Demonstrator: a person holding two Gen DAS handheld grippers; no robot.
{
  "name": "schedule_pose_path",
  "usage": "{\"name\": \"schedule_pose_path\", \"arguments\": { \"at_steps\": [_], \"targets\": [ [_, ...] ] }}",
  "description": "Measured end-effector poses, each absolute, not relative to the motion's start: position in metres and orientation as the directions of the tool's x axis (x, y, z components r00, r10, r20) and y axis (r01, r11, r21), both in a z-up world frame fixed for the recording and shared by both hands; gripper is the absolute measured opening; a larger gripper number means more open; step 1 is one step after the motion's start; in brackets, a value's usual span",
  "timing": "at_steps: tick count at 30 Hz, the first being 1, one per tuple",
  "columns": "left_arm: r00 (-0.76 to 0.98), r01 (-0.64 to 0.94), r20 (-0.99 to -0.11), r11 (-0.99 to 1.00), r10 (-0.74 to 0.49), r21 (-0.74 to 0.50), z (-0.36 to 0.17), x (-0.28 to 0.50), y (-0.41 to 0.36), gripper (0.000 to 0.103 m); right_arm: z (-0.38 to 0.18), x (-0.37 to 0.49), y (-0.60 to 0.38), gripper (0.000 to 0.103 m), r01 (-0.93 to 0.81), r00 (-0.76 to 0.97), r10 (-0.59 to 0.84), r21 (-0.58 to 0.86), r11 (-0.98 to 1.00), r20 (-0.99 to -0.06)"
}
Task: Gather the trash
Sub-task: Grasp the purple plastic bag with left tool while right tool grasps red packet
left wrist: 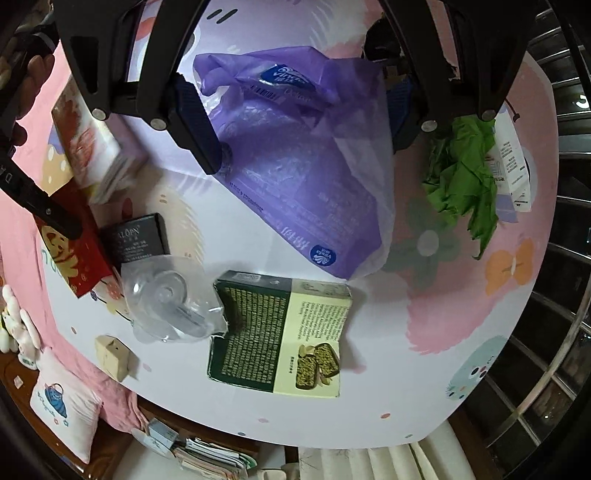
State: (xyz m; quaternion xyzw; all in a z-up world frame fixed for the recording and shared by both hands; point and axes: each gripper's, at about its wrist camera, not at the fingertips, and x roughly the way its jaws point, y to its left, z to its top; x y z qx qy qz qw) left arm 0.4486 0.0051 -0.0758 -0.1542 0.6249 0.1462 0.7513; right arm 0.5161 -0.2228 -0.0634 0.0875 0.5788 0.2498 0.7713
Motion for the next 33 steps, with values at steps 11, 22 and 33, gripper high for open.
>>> {"name": "schedule_pose_path", "arguments": {
  "at_steps": [11,22,33],
  "targets": [
    [0.200,-0.415,-0.978,0.899,-0.060,-0.140,-0.066,0.431,0.007,0.079,-0.006,0.493,-0.226,0.008,-0.351,0.358,0.538,0.424,0.835,-0.763],
    [0.132,-0.323,-0.991,0.944,-0.033,-0.074,-0.092,0.443,-0.031,0.079,0.020,0.437,-0.212,0.008,-0.424,0.318,0.593,0.448,0.787,-0.740],
    [0.165,-0.191,-0.986,0.979,-0.035,-0.067,-0.082,0.420,-0.063,0.016,0.000,0.385,-0.211,0.008,-0.369,0.296,0.524,0.410,0.834,-0.799]
  ]
}}
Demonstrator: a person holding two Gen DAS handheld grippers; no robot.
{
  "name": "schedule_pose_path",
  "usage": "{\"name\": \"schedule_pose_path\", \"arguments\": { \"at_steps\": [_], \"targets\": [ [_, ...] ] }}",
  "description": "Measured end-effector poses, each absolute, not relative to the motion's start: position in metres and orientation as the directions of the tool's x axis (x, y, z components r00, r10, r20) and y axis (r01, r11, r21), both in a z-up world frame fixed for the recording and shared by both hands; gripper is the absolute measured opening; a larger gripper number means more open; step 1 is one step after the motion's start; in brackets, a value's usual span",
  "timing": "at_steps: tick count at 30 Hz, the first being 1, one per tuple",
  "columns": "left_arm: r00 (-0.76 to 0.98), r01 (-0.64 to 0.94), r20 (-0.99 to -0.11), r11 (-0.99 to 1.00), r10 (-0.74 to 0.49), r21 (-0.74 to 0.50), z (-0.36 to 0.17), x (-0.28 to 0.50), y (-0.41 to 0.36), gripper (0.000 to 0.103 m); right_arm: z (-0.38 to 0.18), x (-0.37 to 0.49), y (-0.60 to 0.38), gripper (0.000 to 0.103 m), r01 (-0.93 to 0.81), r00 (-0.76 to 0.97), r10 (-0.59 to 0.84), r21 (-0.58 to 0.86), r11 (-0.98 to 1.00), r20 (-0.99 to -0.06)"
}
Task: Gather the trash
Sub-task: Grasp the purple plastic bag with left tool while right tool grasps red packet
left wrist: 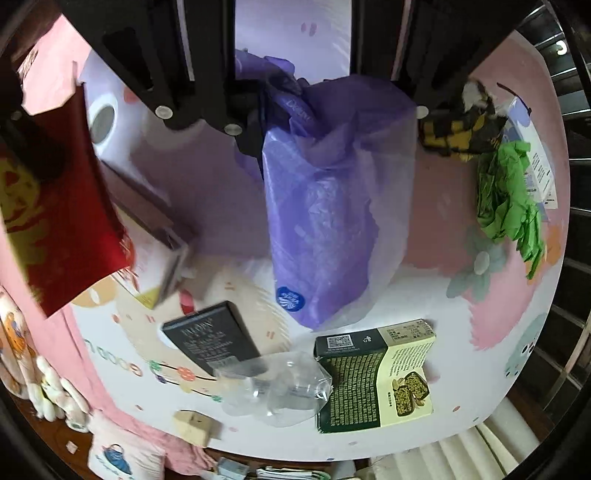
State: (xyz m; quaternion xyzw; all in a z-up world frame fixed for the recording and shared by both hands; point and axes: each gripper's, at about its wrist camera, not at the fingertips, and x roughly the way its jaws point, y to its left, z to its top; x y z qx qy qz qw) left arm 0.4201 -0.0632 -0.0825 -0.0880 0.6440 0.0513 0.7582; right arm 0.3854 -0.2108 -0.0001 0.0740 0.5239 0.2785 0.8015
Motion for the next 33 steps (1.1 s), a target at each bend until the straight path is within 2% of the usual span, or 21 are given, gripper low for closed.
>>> {"name": "schedule_pose_path", "arguments": {
  "at_steps": [7,16,25,33],
  "targets": [
    [0.259,-0.102,-0.963,0.990,-0.069,-0.099,-0.040,0.375,-0.066,0.015,0.009,0.344,-0.205,0.008,-0.324,0.320,0.486,0.389,0.863,-0.813],
    [0.352,0.085,-0.924,0.988,-0.150,-0.128,0.012,0.264,-0.046,0.015,0.029,0.252,-0.179,0.009,-0.217,0.386,0.423,0.365,0.905,-0.820],
    [0.392,0.288,-0.892,0.951,-0.225,-0.114,0.021,0.146,0.001,0.015,0.023,0.123,-0.139,0.008,-0.032,0.448,0.335,0.360,0.932,-0.829],
    [0.368,0.384,-0.895,0.918,-0.254,-0.102,0.006,0.068,0.028,0.015,0.007,0.030,-0.100,0.008,0.051,0.424,0.275,0.326,0.944,-0.863]
  ]
}}
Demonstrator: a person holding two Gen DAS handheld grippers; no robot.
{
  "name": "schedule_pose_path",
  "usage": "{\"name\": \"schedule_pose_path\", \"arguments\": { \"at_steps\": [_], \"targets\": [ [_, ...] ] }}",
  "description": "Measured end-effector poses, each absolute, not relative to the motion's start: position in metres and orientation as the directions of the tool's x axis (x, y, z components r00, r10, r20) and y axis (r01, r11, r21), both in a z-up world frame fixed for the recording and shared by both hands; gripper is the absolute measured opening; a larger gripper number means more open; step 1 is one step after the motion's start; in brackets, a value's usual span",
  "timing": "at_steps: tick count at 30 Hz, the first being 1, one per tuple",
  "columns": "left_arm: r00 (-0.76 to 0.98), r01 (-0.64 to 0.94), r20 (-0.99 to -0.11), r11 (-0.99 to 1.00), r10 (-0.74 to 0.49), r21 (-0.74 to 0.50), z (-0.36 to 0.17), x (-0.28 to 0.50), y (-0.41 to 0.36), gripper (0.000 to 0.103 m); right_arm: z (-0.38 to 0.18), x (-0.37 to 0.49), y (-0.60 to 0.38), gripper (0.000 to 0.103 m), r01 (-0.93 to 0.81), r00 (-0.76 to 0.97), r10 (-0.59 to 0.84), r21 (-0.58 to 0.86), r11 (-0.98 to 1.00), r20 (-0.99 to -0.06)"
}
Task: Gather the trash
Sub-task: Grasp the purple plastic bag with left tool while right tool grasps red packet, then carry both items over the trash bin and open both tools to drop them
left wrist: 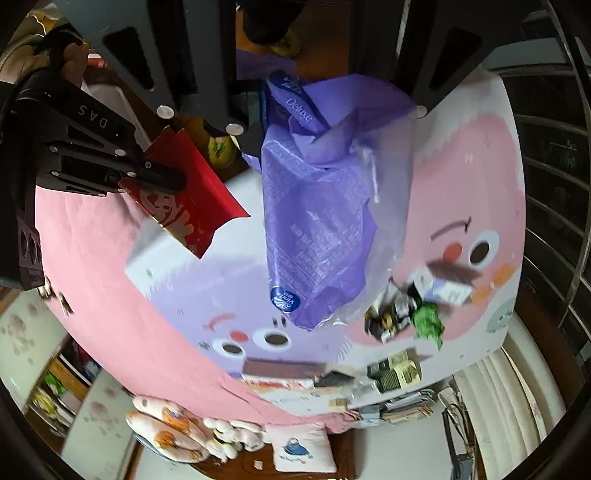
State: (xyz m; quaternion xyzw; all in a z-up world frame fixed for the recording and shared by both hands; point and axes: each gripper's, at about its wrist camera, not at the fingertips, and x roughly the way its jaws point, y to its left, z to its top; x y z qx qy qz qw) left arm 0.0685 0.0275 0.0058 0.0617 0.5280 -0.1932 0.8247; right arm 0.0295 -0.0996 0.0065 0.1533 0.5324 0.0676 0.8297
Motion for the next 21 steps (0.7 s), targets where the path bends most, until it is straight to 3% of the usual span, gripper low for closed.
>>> {"name": "schedule_pose_path", "arguments": {
  "at_steps": [12,21],
  "targets": [
    [0.236,0.409,-0.930,0.897,-0.280,-0.167,-0.060,0.009,0.013,0.015,-0.054,-0.040,-0.095,0.008,0.150,0.269,0.227,0.274,0.950,-0.936],
    [0.178,0.384,-0.954,0.910,-0.240,-0.157,-0.187,0.007,-0.013,0.016,-0.198,-0.044,-0.115,0.009,0.219,0.151,0.224,0.253,0.942,-0.963]
  ]
}}
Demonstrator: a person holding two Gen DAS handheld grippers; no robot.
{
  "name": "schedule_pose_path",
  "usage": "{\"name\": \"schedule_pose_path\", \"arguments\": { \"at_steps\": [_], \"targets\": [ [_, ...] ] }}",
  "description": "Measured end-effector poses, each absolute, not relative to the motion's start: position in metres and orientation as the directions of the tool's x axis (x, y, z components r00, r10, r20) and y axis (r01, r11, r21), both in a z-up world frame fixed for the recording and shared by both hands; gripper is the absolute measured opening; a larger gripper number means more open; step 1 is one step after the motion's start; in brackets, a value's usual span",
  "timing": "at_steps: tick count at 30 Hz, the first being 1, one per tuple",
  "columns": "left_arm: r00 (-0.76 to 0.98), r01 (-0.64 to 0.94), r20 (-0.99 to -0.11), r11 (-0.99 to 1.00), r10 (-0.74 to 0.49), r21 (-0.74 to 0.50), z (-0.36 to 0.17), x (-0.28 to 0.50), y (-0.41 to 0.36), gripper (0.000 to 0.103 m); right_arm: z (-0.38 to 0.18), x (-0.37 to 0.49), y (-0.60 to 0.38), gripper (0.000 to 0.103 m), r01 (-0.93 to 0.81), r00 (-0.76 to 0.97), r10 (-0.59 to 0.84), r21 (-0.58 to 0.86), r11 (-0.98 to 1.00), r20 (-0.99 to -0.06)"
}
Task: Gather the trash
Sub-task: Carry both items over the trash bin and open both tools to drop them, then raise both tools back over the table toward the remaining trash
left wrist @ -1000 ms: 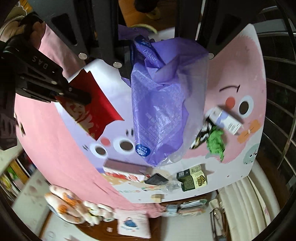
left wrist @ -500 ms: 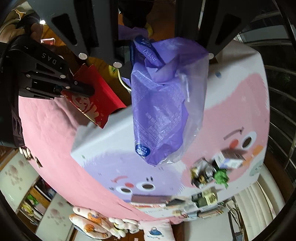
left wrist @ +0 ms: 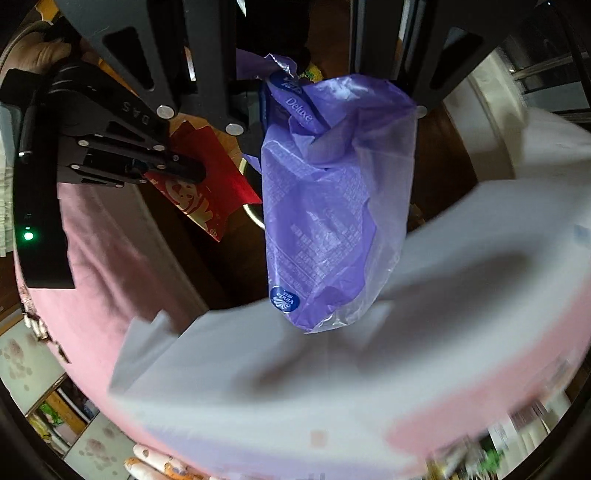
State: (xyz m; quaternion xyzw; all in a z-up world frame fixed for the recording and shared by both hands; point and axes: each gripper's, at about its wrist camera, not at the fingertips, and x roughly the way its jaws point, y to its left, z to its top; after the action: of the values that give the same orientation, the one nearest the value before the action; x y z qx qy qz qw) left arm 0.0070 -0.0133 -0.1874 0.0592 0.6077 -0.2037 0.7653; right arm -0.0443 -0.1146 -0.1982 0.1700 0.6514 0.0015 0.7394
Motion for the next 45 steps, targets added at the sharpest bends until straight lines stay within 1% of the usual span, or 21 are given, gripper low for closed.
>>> {"name": "schedule_pose_path", "arguments": {
  "at_steps": [8,9,10,11,13,14,15,16,17,18,19,22,25,31,34,40,45],
  "targets": [
    [0.160,0.374,-0.967,0.919,-0.200,-0.128,-0.323,0.016,-0.042,0.016,-0.335,-0.027,-0.126,0.012,0.211,0.121,0.211,0.233,0.949,-0.970],
    [0.162,0.374,-0.968,0.919,-0.193,-0.121,-0.335,0.017,-0.045,0.019,-0.352,-0.025,-0.128,0.012,0.207,0.124,0.211,0.233,0.950,-0.970],
    [0.164,0.374,-0.968,0.920,-0.188,-0.115,-0.347,0.018,-0.047,0.024,-0.361,-0.024,-0.129,0.012,0.206,0.126,0.213,0.236,0.950,-0.969],
    [0.166,0.374,-0.969,0.921,-0.183,-0.110,-0.357,0.019,-0.049,0.028,-0.375,-0.022,-0.131,0.013,0.203,0.124,0.212,0.234,0.951,-0.969],
    [0.169,0.375,-0.970,0.922,-0.175,-0.101,-0.377,0.021,-0.052,0.039,-0.396,-0.019,-0.133,0.024,0.201,0.115,0.217,0.236,0.951,-0.969],
    [0.169,0.376,-0.971,0.922,-0.169,-0.095,-0.385,0.022,-0.053,0.044,-0.407,-0.018,-0.135,0.027,0.202,0.111,0.219,0.238,0.950,-0.969],
    [0.169,0.375,-0.973,0.923,-0.160,-0.087,-0.392,0.022,-0.054,0.054,-0.412,-0.019,-0.137,0.033,0.202,0.110,0.217,0.236,0.951,-0.970],
    [0.168,0.375,-0.974,0.923,-0.154,-0.081,-0.397,0.022,-0.055,0.062,-0.420,-0.020,-0.139,0.042,0.200,0.107,0.214,0.232,0.952,-0.971],
    [0.169,0.371,-0.975,0.926,-0.146,-0.074,-0.401,0.024,-0.053,0.064,-0.423,-0.022,-0.140,0.047,0.199,0.107,0.215,0.233,0.952,-0.971],
    [0.168,0.366,-0.976,0.928,-0.139,-0.069,-0.406,0.024,-0.054,0.069,-0.427,-0.022,-0.141,0.053,0.201,0.109,0.219,0.237,0.950,-0.970],
    [0.165,0.361,-0.978,0.931,-0.129,-0.062,-0.410,0.024,-0.055,0.075,-0.428,-0.023,-0.142,0.056,0.204,0.110,0.220,0.238,0.950,-0.969],
    [0.167,0.335,-0.981,0.941,-0.103,-0.042,-0.413,0.024,-0.049,0.077,-0.428,-0.025,-0.144,0.056,0.210,0.117,0.215,0.236,0.949,-0.970],
    [0.183,0.308,-0.979,0.951,-0.085,-0.025,-0.408,0.024,-0.038,0.085,-0.425,-0.025,-0.147,0.057,0.214,0.122,0.215,0.237,0.948,-0.969],
    [0.223,0.281,-0.972,0.960,-0.074,-0.009,-0.379,0.022,-0.029,0.085,-0.399,-0.021,-0.144,0.057,0.197,0.146,0.192,0.219,0.956,-0.970],
    [0.231,0.262,-0.970,0.965,-0.080,-0.017,-0.354,0.021,-0.027,0.085,-0.374,-0.019,-0.145,0.057,0.190,0.162,0.194,0.223,0.956,-0.968],
    [0.278,0.218,-0.955,0.975,-0.101,-0.040,-0.278,0.013,-0.021,0.085,-0.297,-0.016,-0.147,0.057,0.161,0.214,0.216,0.252,0.954,-0.953],
    [0.336,0.177,-0.935,0.982,-0.117,-0.060,-0.200,0.010,-0.011,0.085,-0.228,-0.014,-0.145,0.057,0.115,0.264,0.234,0.271,0.955,-0.936]
  ]
}}
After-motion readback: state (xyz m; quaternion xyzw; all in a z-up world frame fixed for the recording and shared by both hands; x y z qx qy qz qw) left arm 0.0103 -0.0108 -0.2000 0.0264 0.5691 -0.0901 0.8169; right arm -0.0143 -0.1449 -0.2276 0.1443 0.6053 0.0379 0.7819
